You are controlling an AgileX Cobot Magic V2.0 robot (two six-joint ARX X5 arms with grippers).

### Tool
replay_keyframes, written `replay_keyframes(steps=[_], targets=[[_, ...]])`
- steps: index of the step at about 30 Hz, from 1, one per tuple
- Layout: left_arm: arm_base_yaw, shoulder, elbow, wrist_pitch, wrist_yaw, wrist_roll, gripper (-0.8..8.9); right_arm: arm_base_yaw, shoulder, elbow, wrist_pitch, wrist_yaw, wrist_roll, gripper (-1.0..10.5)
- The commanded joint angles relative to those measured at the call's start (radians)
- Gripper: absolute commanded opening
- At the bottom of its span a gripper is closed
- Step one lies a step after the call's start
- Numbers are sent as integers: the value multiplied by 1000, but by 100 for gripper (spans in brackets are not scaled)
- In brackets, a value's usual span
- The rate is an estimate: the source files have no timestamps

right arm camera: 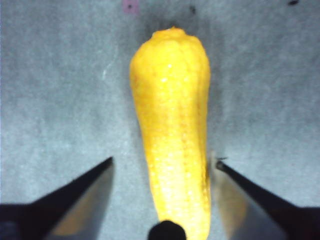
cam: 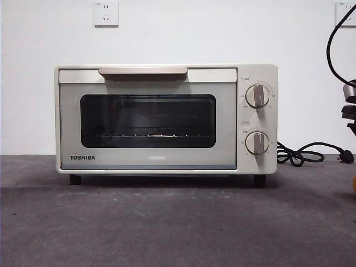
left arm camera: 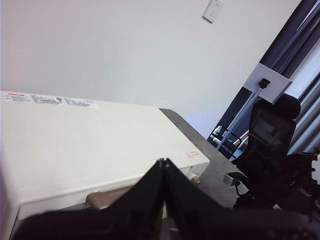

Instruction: Take the corn from the table,put the corn in the oven

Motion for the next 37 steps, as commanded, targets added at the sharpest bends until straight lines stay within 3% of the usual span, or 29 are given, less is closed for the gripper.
replay_keyframes(steps=[1,5,13,19,23,30,37], targets=[[-3,0,3,2,7,13,-4,2,14,-3,1,5,-7,230],[-3,0,3,2,7,13,-4,2,14,-3,2,16,-8,-8],[-21,1,3,5,7,13,-5,2,-4,2,-3,42,-7,-16],[-110,38,3,53,2,13,-6,2,-91,19,-29,41,-7,-16],[-194,88,4,67,-58,17,-6,2,-195,28,-48,37,-7,-16],[-341,210,73,52,-167,111,-6,2,-397,53,-77,-55,-6,-16],[-460,366,273,-142,-377,307,-6,2,-543,119,-142,-138,-5,-16]])
